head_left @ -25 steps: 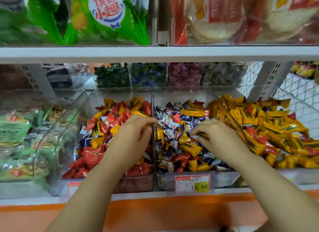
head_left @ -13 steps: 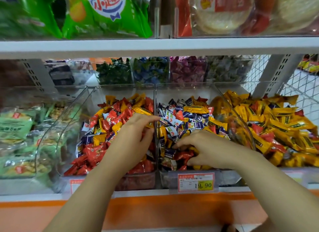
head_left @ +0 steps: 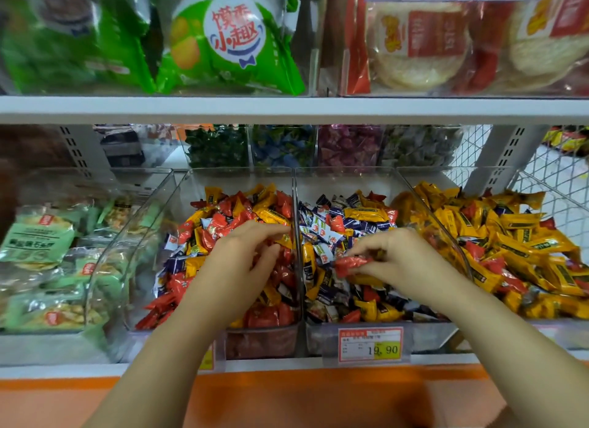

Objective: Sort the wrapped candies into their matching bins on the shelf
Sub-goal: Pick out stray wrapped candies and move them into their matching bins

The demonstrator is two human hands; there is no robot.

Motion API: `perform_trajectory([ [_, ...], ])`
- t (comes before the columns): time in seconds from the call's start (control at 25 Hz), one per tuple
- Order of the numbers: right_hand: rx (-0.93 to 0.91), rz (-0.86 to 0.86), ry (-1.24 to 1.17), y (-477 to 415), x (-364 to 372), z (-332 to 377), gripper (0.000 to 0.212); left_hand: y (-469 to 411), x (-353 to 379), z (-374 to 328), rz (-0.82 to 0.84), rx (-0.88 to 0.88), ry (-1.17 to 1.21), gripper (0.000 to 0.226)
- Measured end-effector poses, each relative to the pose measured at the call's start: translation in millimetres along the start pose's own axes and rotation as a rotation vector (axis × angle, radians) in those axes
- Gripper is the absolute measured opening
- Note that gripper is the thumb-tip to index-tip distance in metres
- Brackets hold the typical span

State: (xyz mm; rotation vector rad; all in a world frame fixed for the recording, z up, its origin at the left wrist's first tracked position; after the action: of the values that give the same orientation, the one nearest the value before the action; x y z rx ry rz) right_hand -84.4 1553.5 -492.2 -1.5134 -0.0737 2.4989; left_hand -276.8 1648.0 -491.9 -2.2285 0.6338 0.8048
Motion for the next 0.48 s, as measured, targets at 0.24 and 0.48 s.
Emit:
perform_trajectory([
  [0.24,-0.142,-0.186,-0.129,-43,4,74,0.015,5,-38,23,-0.229,-0.142,0.054,0.027],
  [0.48,-0.087,-0.146,0.004,-75,23,85,0.037,7,-45,33,-0.259,-0.175,0.046,0.025],
])
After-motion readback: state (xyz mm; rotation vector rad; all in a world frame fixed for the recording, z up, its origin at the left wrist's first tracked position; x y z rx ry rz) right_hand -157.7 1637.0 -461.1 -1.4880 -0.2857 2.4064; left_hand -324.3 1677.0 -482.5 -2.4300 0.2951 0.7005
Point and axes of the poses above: each hand's wrist, its own y-axis away from the middle knuckle, its own x-axis out of the palm, z = x × y, the point moved 4 cm from there along -y, towards the middle knuckle, and after that the axes turned 2 degrees about y, right-handed, at the moved point
